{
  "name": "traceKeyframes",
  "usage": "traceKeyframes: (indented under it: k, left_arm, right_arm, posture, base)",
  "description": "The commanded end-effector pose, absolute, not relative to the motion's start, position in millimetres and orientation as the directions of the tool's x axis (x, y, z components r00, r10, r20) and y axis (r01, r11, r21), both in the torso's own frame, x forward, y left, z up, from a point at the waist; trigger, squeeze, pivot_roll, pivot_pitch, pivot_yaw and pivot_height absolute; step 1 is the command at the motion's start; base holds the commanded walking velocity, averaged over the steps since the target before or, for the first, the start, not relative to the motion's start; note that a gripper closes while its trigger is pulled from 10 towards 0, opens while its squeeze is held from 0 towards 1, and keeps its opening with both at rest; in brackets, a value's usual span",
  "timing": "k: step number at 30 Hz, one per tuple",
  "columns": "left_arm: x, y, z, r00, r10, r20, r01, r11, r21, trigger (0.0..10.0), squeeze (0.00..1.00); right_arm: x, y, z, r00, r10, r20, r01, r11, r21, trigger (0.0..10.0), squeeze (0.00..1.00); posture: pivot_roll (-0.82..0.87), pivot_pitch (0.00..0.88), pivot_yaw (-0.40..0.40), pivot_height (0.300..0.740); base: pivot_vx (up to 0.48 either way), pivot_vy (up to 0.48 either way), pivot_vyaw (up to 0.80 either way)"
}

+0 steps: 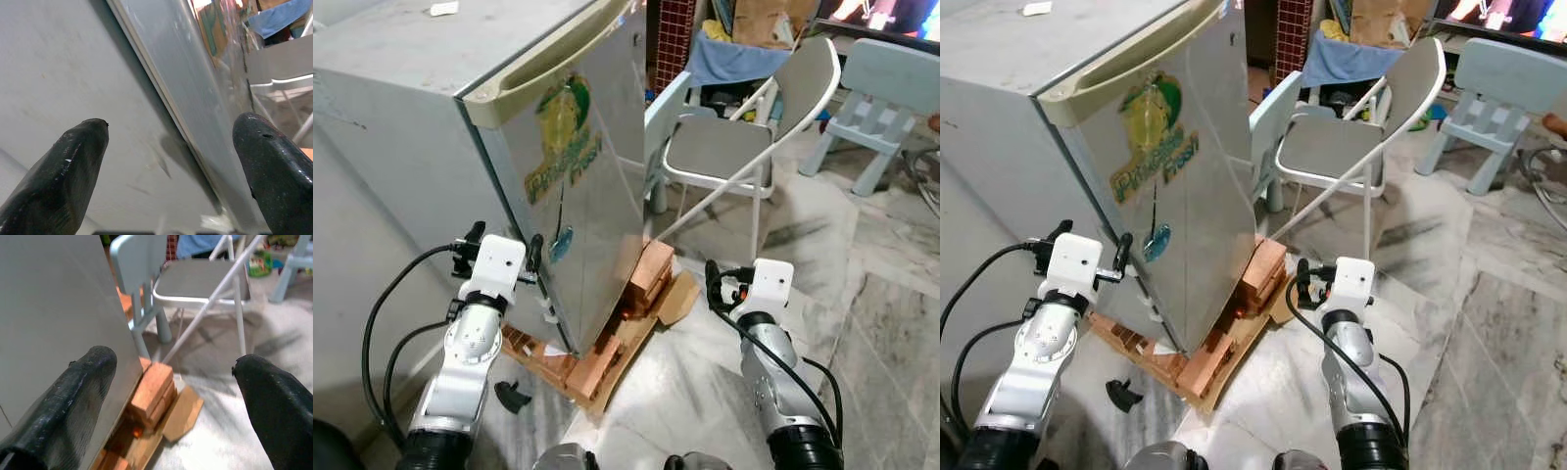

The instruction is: Restocking fridge

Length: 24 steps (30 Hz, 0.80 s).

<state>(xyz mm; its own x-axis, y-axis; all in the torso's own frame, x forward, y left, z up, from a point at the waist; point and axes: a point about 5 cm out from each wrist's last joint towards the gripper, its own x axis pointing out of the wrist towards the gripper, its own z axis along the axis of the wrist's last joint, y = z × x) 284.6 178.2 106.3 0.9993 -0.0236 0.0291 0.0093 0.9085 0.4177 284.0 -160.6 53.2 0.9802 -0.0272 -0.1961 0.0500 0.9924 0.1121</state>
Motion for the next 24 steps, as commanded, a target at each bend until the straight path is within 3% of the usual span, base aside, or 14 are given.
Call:
traceKeyframes:
  k: [1,6,13,18,24]
  left_arm:
    - [288,181,113,0.998,-0.022,0.058,-0.007,0.893,0.449,10.0,0.00]
    - [277,198,122,0.997,0.021,0.070,-0.052,0.881,0.471,10.0,0.00]
    - [266,190,109,1.000,0.020,0.018,-0.026,0.910,0.414,10.0,0.00]
    - [256,183,107,1.000,0.021,0.001,-0.020,0.923,0.385,10.0,0.00]
    - [249,183,108,1.000,0.012,-0.003,-0.010,0.929,0.370,10.0,0.00]
  right_arm:
    - [289,-157,58,0.985,-0.002,-0.172,0.019,0.995,0.096,10.0,0.00]
    - [297,-166,67,0.991,-0.007,-0.132,0.013,0.999,0.049,10.0,0.00]
    - [298,-158,65,0.987,0.043,-0.152,-0.039,0.999,0.031,10.0,0.00]
    - [299,-151,66,0.981,0.104,-0.164,-0.100,0.994,0.031,10.0,0.00]
    - [298,-155,66,0.976,0.103,-0.194,-0.094,0.994,0.056,10.0,0.00]
  posture:
    - [0.11,0.000,0.084,0.740]
    - [0.15,0.000,0.079,0.740]
    - [0.15,0.000,0.014,0.740]
    - [0.17,0.002,-0.054,0.740]
    - [0.17,0.019,-0.098,0.740]
  base:
    - [0.000,0.000,0.00]
    - [0.000,0.000,0.00]
    - [0.000,0.000,-0.18]
    - [0.000,0.480,-0.67]
    - [0.000,0.480,0.00]
